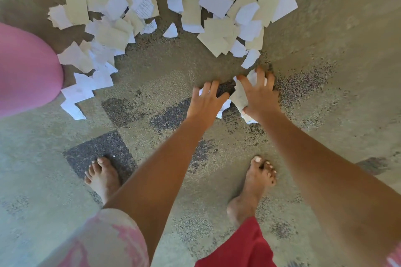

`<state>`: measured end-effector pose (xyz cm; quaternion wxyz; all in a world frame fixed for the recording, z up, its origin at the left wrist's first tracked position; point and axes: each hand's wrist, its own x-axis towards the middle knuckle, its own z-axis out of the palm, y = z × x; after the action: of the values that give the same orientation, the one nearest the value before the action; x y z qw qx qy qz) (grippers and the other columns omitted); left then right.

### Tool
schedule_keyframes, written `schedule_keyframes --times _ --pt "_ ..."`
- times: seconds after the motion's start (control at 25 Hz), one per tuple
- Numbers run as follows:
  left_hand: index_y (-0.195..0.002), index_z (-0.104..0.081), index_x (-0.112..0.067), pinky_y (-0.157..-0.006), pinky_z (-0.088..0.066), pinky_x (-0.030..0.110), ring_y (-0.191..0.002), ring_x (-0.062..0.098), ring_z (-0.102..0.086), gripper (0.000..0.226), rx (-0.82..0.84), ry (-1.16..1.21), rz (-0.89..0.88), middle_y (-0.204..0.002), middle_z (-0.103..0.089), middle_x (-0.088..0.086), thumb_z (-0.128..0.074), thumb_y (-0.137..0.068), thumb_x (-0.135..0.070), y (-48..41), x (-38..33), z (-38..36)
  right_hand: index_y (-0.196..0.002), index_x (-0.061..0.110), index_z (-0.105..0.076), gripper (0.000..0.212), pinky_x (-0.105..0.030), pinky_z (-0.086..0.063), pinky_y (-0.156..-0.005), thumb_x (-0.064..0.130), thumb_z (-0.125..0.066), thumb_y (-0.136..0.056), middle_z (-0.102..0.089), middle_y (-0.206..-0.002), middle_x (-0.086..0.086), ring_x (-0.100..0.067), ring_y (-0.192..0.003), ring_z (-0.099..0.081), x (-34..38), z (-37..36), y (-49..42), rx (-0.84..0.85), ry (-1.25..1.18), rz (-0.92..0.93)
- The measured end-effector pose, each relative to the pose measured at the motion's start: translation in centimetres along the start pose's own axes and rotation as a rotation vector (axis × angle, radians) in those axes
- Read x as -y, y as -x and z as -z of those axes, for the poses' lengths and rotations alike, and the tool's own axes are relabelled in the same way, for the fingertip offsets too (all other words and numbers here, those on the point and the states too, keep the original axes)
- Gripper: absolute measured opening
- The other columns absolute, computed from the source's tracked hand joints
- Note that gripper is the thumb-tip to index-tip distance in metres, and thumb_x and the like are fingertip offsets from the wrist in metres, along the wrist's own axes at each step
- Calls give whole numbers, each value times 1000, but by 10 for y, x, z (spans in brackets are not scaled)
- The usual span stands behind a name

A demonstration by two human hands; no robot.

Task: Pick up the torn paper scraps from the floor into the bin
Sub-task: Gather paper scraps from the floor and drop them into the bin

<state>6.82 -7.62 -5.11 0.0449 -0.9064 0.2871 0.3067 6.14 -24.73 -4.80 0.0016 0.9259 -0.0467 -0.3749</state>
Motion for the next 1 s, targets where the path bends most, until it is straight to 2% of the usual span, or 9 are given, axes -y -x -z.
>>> schedule_keyframes --times 0.12,0.28,0.48,0.6,0.68,0.76,0.88,0.92,1.0 --pt "-117 -52 -25 -94 -43 47 -121 30 -39 56 27 65 14 -136 -34 12 -82 -70 -18 0 -2 5 -127 31 -30 77 -56 -54 -80 20 -81 -71 -16 -145 -15 -43 -132 -20 -2 2 0 3 -17 16" --pt "-114 -60 -18 -100 -45 43 -127 31 -34 37 73 178 12 -137 -33 12 -73 -81 -12 5 0 6 -120 25 -35 67 -56 -54 -80 16 -80 -71 -20 -141 -15 -41 -129 -24 1 7 -5 17 -24 22" --pt "-119 -60 -13 -84 -53 40 -122 26 -42 37 105 398 82 -128 -45 9 -66 -85 -1 8 9 5 -119 22 -42 54 -59 -50 -85 17 -76 -77 -28 -135 -14 -39 -127 -28 2 7 -5 36 25 44" --pt "-108 -65 -7 -81 -56 40 -112 29 -53 27 48 569 191 -123 -53 11 -64 -84 5 6 19 5 -122 23 -47 47 -54 -52 -84 13 -70 -82 -31 -136 -15 -40 -131 -26 4 13 -3 52 29 57" --pt "-98 -70 -4 -77 -57 43 -95 31 -63 22 -8 702 276 -112 -59 14 -59 -85 9 4 27 9 -125 21 -49 43 -49 -53 -83 9 -64 -86 -34 -138 -16 -42 -133 -25 5 19 -2 62 18 77" --pt "-84 -72 -5 -71 -58 42 -80 29 -66 20 -56 781 350 -100 -62 13 -58 -84 9 2 38 14 -126 19 -51 40 -47 -49 -90 8 -61 -89 -40 -136 -15 -43 -131 -29 7 25 -2 79 20 113" --pt "-77 -72 -5 -67 -59 41 -74 27 -66 18 -81 800 410 -93 -65 13 -59 -85 6 2 53 27 -119 18 -57 33 -44 -31 -107 12 -63 -87 -53 -124 -12 -32 -119 -44 10 32 -4 78 33 179" --pt "-77 -72 -5 -67 -59 41 -73 27 -66 18 -89 804 416 -93 -65 13 -59 -85 5 3 58 32 -114 18 -60 31 -43 -28 -108 11 -64 -85 -56 -119 -11 -29 -115 -48 11 35 -4 68 4 178" --pt "-80 -71 -5 -67 -60 40 -74 26 -67 15 -101 806 429 -95 -65 13 -61 -86 4 7 68 36 -107 16 -64 26 -42 -33 -105 9 -67 -82 -60 -112 -10 -29 -106 -55 15 42 -4 41 -112 143"
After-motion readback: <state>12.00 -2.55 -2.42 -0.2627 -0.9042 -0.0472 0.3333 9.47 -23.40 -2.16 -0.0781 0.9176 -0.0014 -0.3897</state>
